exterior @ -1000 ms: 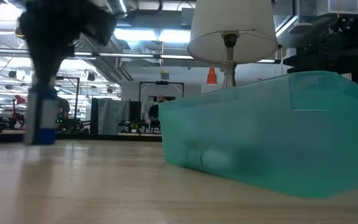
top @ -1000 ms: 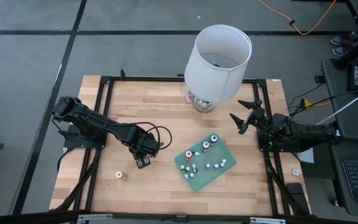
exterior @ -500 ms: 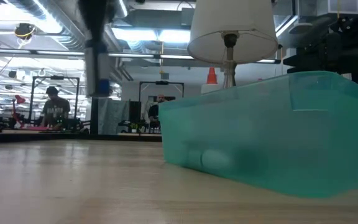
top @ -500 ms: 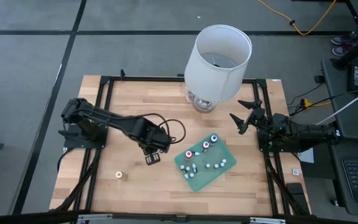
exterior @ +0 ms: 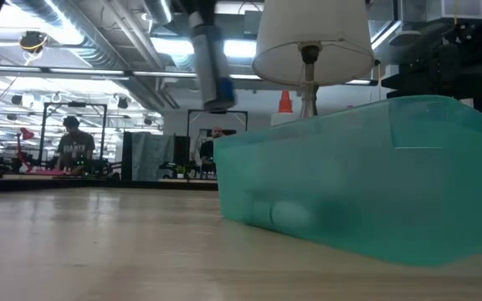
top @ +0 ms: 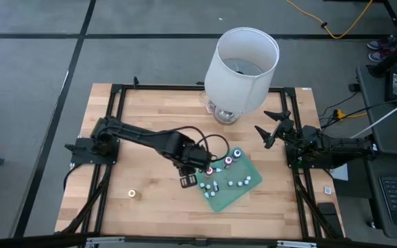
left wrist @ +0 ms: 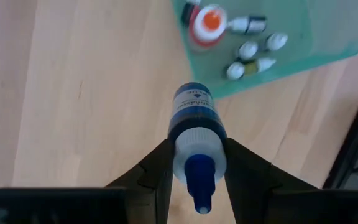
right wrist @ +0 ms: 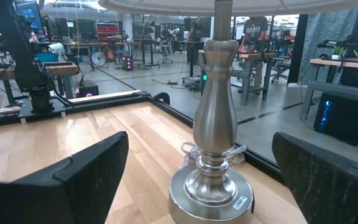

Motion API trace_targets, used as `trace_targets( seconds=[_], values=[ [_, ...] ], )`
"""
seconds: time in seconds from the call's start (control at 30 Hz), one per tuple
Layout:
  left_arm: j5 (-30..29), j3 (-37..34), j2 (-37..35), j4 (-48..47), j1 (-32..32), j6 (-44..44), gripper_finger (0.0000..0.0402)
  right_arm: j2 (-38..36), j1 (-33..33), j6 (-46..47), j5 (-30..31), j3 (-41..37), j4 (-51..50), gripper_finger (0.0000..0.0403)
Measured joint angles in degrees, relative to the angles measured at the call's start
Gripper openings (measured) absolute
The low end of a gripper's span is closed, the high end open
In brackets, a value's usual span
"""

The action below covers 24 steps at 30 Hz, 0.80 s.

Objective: Pick & Place food coloring
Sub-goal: Put the large blue food coloring bottle into the green bin

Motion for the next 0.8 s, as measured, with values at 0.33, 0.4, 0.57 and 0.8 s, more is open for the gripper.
trace_targets(
  seconds=[0.33,0.4,0.57,0.8],
  values=[
    [0.25,9.09,7.78,-0.67,0.29,0.92,0.0112,-0.02,0.00,0.00,0.02,0.00,-0.01,0.0397],
    [0.68,9.09,8.80,-0.68,0.26,0.92,0.0112,0.00,0.00,0.00,0.01,-0.01,0.00,0.0397],
    [1.24,9.07,10.51,-0.43,0.25,0.90,0.0112,-0.01,0.01,0.00,0.01,0.00,-0.02,0.0397],
    [1.22,6.95,10.69,2.93,0.15,0.90,0.0112,-0.02,0.00,0.00,0.01,0.00,0.00,0.0397]
  ],
)
